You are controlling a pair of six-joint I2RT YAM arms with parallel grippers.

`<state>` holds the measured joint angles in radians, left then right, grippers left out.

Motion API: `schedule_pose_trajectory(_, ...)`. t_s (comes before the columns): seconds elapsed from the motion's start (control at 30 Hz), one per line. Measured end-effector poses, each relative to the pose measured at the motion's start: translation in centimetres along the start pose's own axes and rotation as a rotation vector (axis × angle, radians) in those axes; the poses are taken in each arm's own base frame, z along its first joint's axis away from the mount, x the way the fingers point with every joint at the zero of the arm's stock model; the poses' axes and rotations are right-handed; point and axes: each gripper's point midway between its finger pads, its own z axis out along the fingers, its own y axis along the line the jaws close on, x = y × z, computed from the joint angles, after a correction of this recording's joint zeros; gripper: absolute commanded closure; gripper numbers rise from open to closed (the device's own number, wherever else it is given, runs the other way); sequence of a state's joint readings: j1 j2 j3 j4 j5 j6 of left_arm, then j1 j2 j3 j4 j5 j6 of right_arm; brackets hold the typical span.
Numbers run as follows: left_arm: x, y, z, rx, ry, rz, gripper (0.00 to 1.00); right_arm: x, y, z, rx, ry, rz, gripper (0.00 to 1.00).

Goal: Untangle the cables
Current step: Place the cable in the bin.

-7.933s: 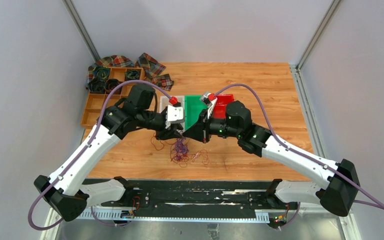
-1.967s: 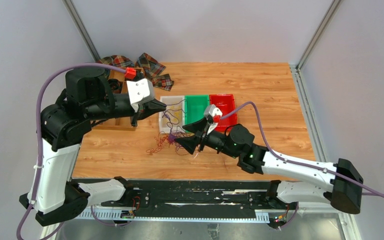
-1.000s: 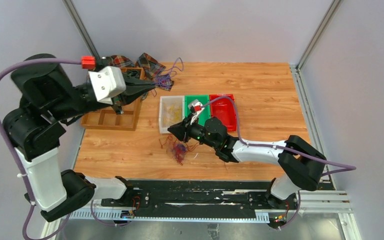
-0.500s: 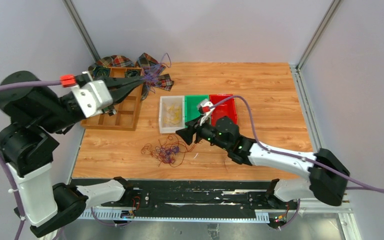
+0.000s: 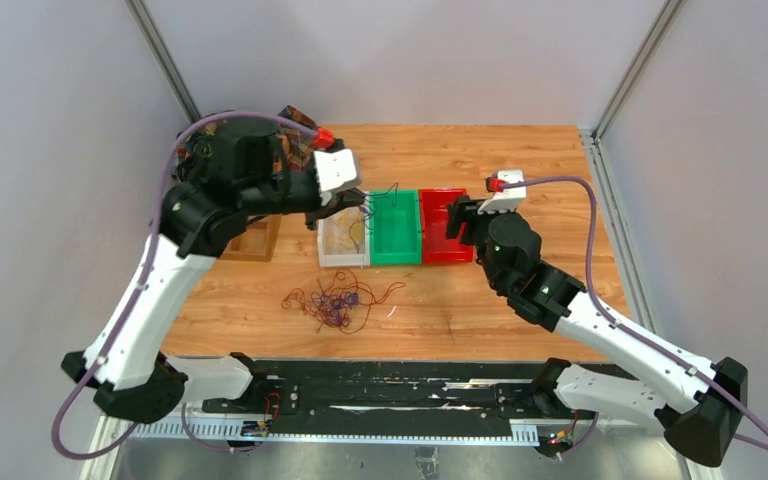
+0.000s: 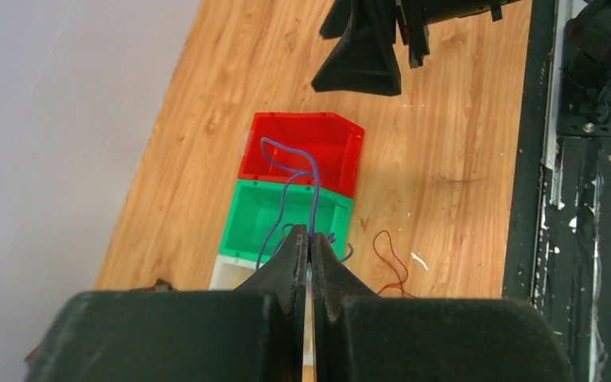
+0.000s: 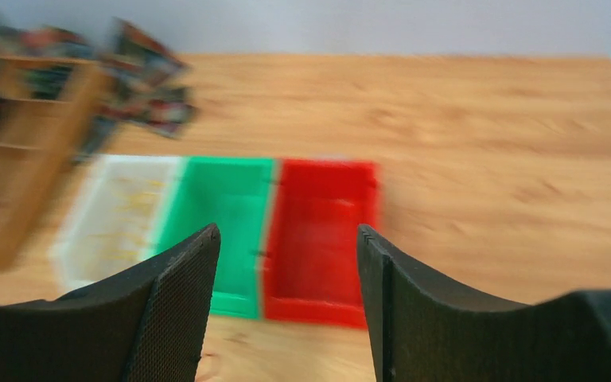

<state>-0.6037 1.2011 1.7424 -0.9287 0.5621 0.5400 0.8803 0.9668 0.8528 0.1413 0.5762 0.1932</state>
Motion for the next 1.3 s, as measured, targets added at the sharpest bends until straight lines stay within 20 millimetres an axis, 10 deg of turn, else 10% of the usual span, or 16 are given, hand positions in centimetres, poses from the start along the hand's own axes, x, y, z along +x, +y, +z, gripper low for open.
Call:
schedule_pose_trajectory(0.2,2.6,1.7,6.8,0.07,0.046,-0.031,1.0,6.1,-9.8,-1.2,0.362,0.154,-0.013,0.36)
schedule_pose_trajectory(0.33,4.4,3.0,11.8,0.105,0.071,-0.047,1.0,8.6,-12.9,-2.6,0.469,0.201,0.004,0.36)
schedule_pose_trajectory(0.83,7.8,6.1,24.7,0.106,0.046,-0.084,1.0,11.0,-15.1,-3.7,0.543,0.227,0.046,0.39)
schedule_pose_trajectory(1.3,15.4,6.2,27.2,0.018,0.195,-0.143,0.99,11.0,-15.7,-4.4,0.55,0.206,0.069,0.41)
